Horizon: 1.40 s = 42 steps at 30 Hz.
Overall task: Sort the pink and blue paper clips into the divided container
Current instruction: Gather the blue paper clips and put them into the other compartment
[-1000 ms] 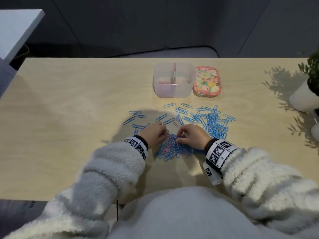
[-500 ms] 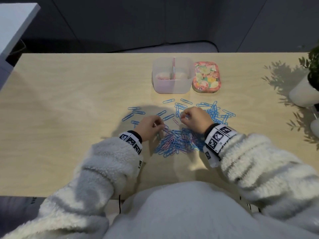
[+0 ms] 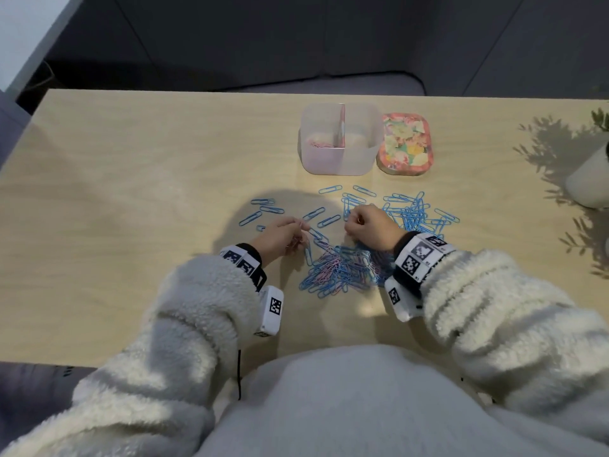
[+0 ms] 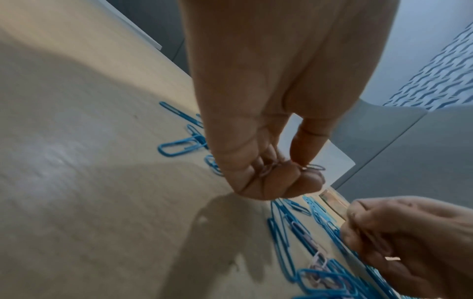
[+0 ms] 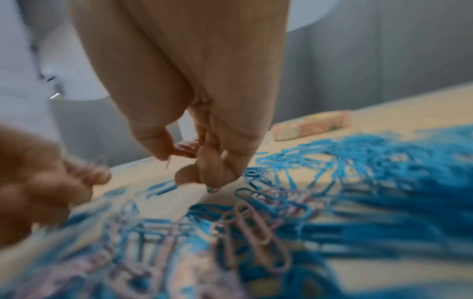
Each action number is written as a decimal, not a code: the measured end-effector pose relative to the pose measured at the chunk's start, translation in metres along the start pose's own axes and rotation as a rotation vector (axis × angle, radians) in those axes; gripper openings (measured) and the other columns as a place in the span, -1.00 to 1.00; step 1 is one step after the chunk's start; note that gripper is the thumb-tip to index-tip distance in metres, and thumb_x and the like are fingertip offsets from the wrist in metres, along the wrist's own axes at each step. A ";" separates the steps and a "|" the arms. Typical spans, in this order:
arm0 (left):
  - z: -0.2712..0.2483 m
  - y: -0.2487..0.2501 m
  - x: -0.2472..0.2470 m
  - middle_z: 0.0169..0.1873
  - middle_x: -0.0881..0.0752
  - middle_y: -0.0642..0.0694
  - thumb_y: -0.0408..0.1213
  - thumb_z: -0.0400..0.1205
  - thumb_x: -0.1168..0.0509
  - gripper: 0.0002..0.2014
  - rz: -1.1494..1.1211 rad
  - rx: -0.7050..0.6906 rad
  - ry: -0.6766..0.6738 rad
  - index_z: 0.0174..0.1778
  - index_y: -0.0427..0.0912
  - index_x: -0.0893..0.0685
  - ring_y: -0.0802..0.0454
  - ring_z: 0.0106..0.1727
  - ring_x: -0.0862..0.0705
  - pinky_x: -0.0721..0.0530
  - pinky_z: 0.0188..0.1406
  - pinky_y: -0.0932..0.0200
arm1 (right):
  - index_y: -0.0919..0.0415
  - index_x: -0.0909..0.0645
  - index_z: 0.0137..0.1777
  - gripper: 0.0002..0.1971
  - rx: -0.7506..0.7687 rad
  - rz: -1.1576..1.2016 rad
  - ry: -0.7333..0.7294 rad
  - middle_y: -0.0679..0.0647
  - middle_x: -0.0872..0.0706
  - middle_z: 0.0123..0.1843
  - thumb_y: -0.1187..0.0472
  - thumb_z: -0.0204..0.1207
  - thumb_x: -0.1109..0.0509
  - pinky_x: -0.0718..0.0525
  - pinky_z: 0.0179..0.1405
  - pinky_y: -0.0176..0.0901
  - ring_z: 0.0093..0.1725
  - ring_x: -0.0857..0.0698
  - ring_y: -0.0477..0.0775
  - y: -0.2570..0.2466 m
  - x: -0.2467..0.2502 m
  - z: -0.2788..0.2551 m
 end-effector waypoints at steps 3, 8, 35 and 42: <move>-0.002 -0.002 -0.004 -0.51 -0.49 -0.03 -0.29 0.62 -0.18 -0.75 0.205 0.000 -0.027 -0.41 -0.12 -0.49 0.07 -0.49 -0.43 -0.34 -0.57 0.29 | 0.26 -0.48 -0.19 -0.87 -0.104 0.458 -0.031 0.05 -0.68 -0.47 0.47 0.53 -0.21 -0.45 -0.71 -0.36 -0.64 -0.57 -0.15 0.006 -0.004 -0.006; -0.005 -0.004 -0.014 -0.43 -0.51 0.06 -0.09 0.54 -0.36 -0.71 0.743 -0.196 0.034 -0.40 -0.02 -0.41 0.08 -0.38 -0.51 -0.46 -0.41 0.24 | 0.16 -0.58 -0.24 -0.85 -0.007 0.123 -0.021 -0.05 -0.57 -0.41 0.12 0.47 -0.43 -0.47 -0.51 -0.42 -0.47 -0.52 -0.14 -0.007 -0.019 -0.002; -0.003 0.014 -0.044 0.10 -0.60 -0.30 -0.30 0.57 -0.29 -0.80 1.134 -0.396 0.049 0.01 -0.35 -0.63 -0.22 0.15 -0.57 -0.45 0.08 0.05 | 0.14 -0.72 -0.17 -0.95 0.199 -0.164 -0.052 -0.12 -0.43 -0.53 0.21 0.40 -0.45 -0.33 -0.43 -0.35 -0.51 -0.44 -0.19 -0.012 -0.019 -0.042; -0.008 0.013 -0.026 0.08 -0.60 -0.33 -0.34 0.64 -0.20 -0.82 1.108 -0.410 0.035 0.02 -0.40 -0.60 -0.24 0.12 -0.58 -0.47 0.09 0.00 | 0.10 -0.65 -0.03 -0.87 0.232 -0.523 -0.104 0.05 -0.70 -0.06 0.09 0.49 -0.37 -0.41 -0.12 -0.13 0.04 -0.62 0.11 -0.019 -0.037 -0.040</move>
Point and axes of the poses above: each hand's wrist, its own z-axis towards the middle knuckle, its own x-axis out of the back of the hand, y = z × x, the point moved 7 cm from there along z, towards the middle knuckle
